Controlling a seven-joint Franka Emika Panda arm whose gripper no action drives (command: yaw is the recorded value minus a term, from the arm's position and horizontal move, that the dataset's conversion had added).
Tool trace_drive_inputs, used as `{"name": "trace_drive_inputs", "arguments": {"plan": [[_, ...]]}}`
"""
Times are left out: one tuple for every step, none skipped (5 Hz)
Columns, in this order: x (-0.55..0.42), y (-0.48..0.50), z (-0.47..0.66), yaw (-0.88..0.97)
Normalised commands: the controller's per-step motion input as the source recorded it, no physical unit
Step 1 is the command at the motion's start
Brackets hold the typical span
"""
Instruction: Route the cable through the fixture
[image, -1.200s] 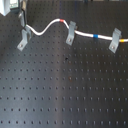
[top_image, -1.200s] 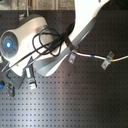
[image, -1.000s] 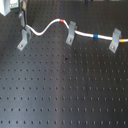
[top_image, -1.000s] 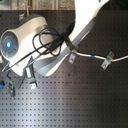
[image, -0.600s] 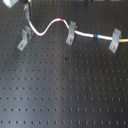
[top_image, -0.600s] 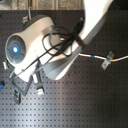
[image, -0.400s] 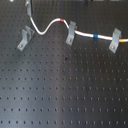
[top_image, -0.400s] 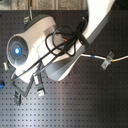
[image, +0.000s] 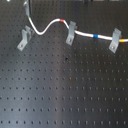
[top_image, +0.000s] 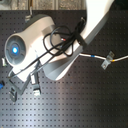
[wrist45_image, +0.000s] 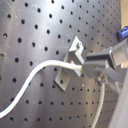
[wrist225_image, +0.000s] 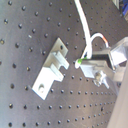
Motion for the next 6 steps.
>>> {"name": "trace_drive_inputs", "arguments": {"plan": [[-0.091, 0.299, 0.27, 0.55], [-0.065, 0.307, 0.21, 0.54], [0.034, 0.353, 0.09, 0.5], [0.439, 0.305, 0.0, 0.27], [0.432, 0.179, 0.0, 0.33], [0.0, 0.0, 0.01, 0.21]]}}
